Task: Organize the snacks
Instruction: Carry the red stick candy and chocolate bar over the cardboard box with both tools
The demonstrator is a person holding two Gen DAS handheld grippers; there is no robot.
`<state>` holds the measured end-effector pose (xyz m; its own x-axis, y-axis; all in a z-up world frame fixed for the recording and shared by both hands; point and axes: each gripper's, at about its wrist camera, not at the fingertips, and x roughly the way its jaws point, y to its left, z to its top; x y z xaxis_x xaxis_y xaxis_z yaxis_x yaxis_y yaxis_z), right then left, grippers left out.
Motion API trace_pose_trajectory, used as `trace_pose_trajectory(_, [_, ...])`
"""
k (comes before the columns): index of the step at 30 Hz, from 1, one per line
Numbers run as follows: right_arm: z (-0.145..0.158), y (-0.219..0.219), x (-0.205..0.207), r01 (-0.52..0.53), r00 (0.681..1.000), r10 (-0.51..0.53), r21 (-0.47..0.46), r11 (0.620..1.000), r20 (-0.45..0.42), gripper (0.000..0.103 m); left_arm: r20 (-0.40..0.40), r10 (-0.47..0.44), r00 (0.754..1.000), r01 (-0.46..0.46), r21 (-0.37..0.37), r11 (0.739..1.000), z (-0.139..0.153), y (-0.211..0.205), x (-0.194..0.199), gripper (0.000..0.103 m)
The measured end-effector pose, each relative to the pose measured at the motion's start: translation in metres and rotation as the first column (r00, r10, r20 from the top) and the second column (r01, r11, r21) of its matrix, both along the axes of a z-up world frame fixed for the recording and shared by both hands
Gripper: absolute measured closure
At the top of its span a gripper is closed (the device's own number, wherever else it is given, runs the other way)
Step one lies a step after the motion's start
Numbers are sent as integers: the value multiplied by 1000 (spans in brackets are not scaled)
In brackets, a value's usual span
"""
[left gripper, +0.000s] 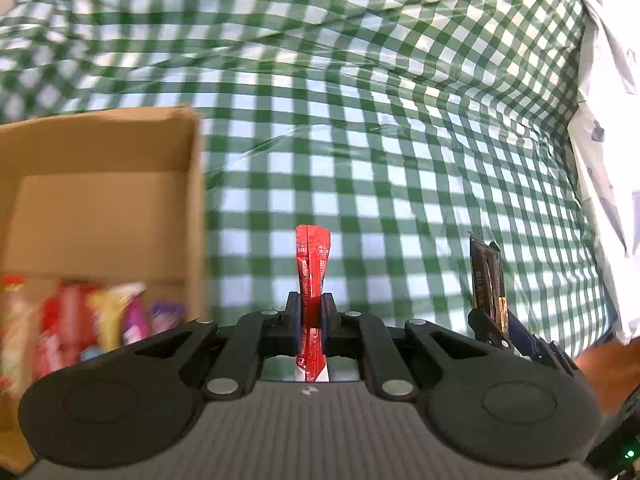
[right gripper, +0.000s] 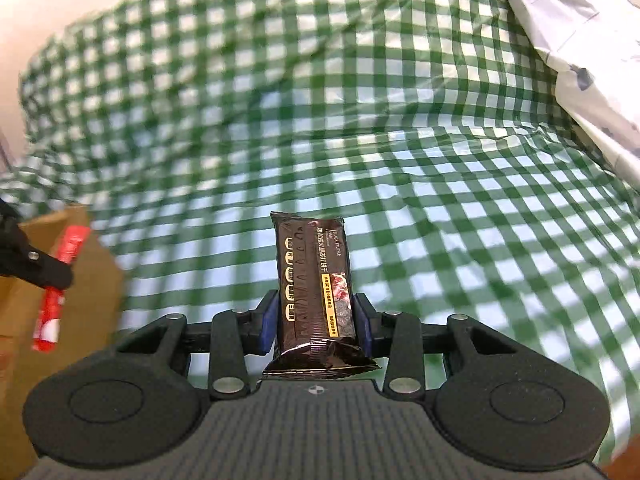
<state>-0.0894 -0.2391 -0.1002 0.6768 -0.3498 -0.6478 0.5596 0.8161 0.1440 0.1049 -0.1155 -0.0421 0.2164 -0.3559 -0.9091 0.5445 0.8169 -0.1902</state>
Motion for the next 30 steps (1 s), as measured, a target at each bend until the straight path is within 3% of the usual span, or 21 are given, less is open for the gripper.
trace_pose_trajectory(4, [37,61,-13,-95,995,95,-2,995,23,62,54,29,998,-30,6,1000,31,61,-25,94])
trace_pose_trajectory(9, [74,147,-19,-258,963,259,-15,966,75,62,141,80,987,-84,25,996,64,149,-57,94])
trace_pose_trajectory(17, [102,264,-44,-432,896,432,-19,902,104,62,217,169,961,-173,0,985,76,269,-111,94])
trace_pose_trajectory(22, [112,298,-61,-458,881,465,-89,884,87,62,253,200,946,-200,-28,979,73,309,-136,94])
trace_pose_trajectory(30, [116,332,-82,-478,870,491,-161,863,49,62,232,250,940,-233,-98,968,70,341,-153,94])
